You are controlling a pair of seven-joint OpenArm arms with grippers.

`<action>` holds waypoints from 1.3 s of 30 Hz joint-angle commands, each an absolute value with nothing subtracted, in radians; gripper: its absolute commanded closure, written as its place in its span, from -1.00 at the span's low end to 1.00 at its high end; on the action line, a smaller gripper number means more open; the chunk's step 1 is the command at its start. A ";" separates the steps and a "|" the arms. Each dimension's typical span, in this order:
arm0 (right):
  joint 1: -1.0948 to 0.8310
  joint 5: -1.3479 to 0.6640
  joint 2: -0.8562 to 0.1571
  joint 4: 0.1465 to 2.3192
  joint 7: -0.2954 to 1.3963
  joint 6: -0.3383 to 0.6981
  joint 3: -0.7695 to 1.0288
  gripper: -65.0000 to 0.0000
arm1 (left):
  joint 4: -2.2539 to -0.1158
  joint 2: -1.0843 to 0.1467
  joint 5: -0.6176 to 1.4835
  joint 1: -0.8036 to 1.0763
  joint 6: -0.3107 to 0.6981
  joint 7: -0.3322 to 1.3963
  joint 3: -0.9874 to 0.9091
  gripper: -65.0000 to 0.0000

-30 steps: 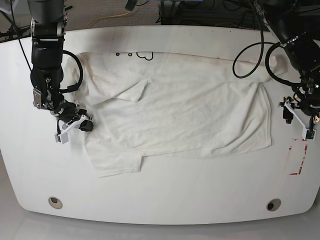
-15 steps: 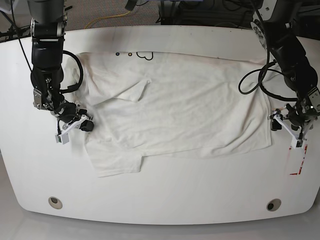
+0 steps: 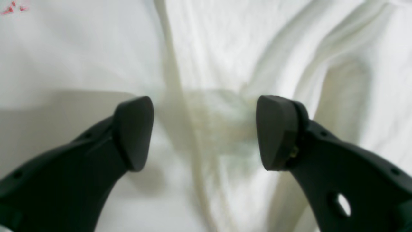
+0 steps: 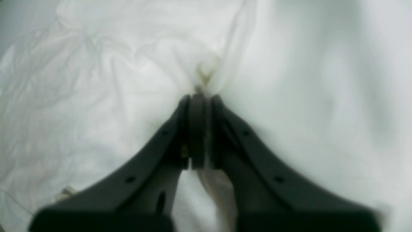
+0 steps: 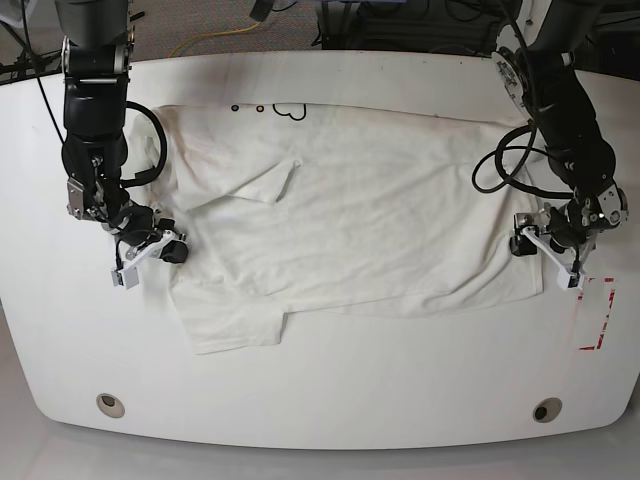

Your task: Fold the T-shirt properly

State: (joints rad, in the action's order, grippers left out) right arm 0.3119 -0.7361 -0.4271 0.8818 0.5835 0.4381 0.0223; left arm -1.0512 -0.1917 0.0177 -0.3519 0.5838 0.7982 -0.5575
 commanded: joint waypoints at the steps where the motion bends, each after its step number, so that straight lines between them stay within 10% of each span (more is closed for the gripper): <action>1: 0.331 -0.733 -0.444 0.894 0.584 0.441 0.025 1.00 | -1.018 -0.193 0.030 -0.397 0.588 0.791 -0.555 -0.42; 9: 0.329 -0.733 -0.444 0.894 0.584 0.443 0.025 1.00 | -0.937 -0.191 0.030 -0.430 0.588 0.780 -0.555 -0.34; 21: 0.325 -0.734 -0.444 0.967 0.584 0.443 0.028 1.00 | -0.940 -0.206 0.024 -0.429 0.584 0.708 -0.495 0.99; 39: 0.369 -0.733 -0.479 1.109 0.659 0.441 0.030 1.00 | -1.333 -0.209 0.024 -0.363 0.587 0.835 -0.476 1.00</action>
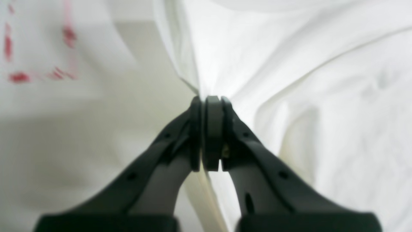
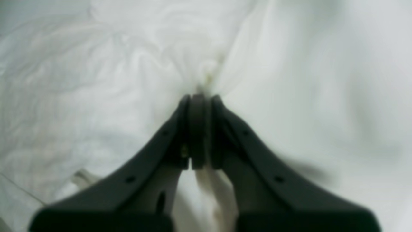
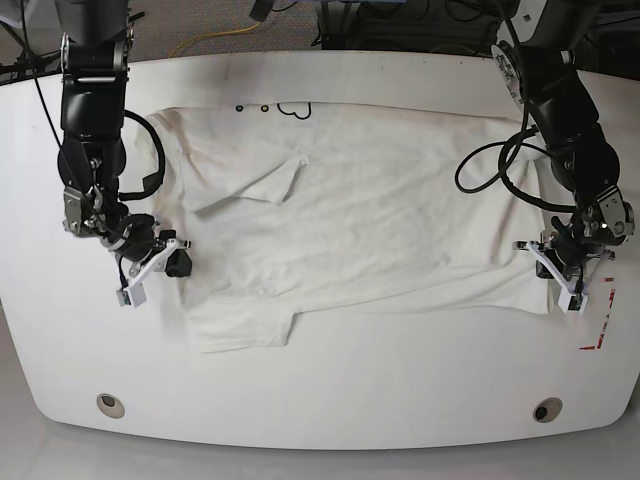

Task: Fold the T-shirt properly
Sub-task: 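Lift the shirt edges with both grippers and flip it over, laying it print side up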

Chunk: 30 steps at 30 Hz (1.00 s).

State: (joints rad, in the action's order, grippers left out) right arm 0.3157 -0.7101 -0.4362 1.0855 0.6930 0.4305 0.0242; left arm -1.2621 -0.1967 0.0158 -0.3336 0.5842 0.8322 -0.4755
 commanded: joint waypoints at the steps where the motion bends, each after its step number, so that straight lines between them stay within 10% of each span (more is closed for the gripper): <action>1: 0.387 -0.733 -0.490 1.109 0.659 0.441 0.028 1.00 | -1.365 -0.209 0.025 -0.364 0.587 0.852 -0.476 1.00; 30: 1.168 -0.737 -0.613 1.119 0.987 0.521 0.025 1.00 | -1.886 -0.243 0.027 -0.989 0.590 1.204 -0.278 1.00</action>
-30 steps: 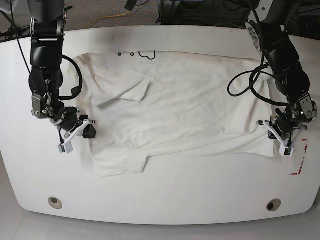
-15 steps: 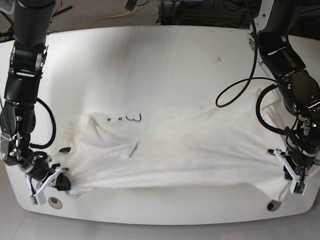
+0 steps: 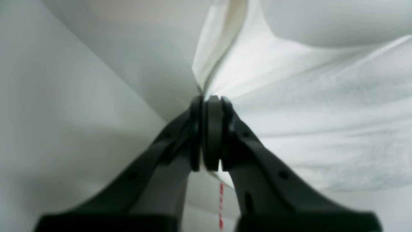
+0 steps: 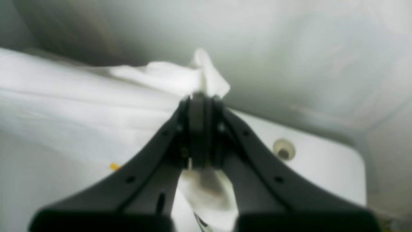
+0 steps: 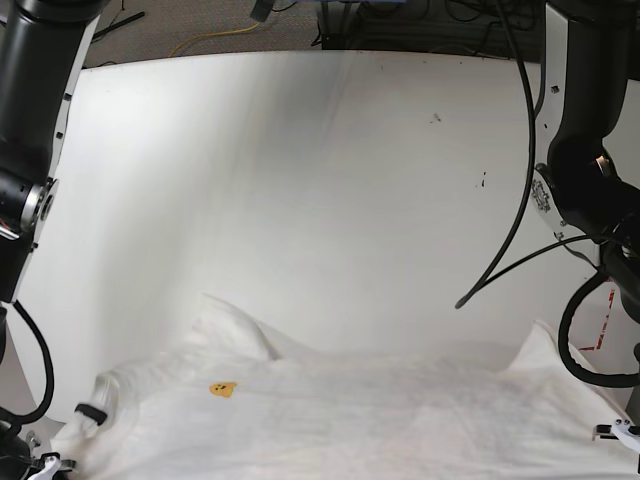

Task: Fold the T-shirt properly
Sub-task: 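Lift the shirt edges with both grippers and flip it over, laying it print side up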

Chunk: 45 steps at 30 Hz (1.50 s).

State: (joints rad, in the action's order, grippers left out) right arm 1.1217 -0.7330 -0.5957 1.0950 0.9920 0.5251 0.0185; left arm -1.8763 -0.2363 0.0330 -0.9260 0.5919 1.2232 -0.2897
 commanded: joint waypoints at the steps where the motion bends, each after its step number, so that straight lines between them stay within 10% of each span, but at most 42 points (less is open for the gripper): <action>1: 1.181 -0.737 -0.613 1.139 1.003 0.521 0.028 1.00 | -1.886 -0.246 0.027 -1.004 0.590 1.204 -0.275 1.00; 45: -0.054 -0.863 -0.544 1.690 1.141 0.533 0.493 1.00 | -2.012 -0.268 0.031 0.070 0.698 1.239 -0.312 1.00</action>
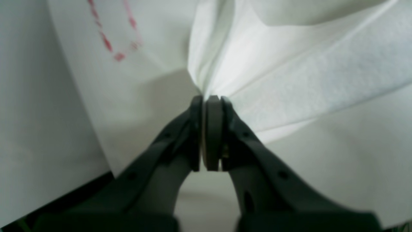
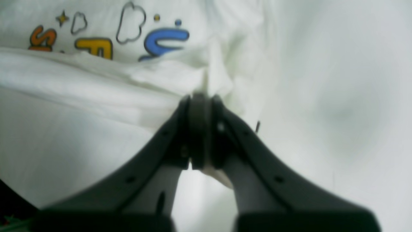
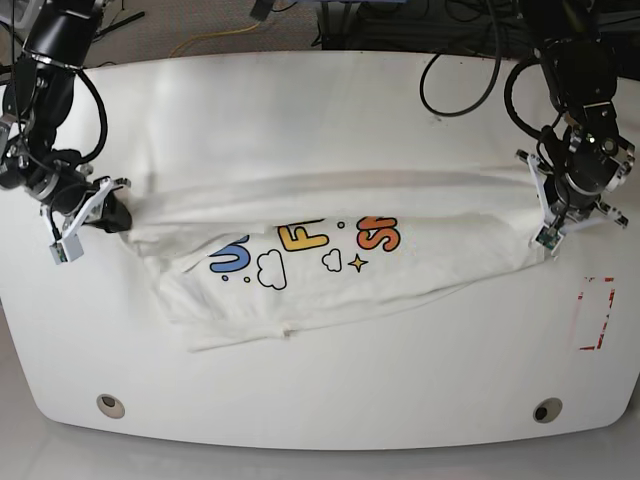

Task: Fold the T-shirt properly
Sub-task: 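Lift the shirt edges with both grippers and flip it over, laying it print side up, then release the shirt and reposition both grippers at its collar corners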

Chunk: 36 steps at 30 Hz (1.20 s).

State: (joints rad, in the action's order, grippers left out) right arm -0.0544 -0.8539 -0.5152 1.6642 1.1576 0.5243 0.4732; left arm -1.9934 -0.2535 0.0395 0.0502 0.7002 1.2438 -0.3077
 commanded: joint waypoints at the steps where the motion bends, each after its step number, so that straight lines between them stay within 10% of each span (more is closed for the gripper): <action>1: -0.079 -0.863 -0.544 1.698 1.141 0.549 0.499 1.00 | -2.012 -0.268 0.031 0.093 0.698 1.239 -0.314 1.00; 32: -0.354 -0.854 -0.542 1.718 1.141 0.624 0.513 1.00 | -1.975 -0.263 0.030 0.209 0.698 1.239 -0.464 0.98; 36: -0.355 -0.855 -0.544 1.718 1.141 0.624 0.513 1.00 | -1.974 -0.262 0.030 0.209 0.698 1.250 -0.490 0.70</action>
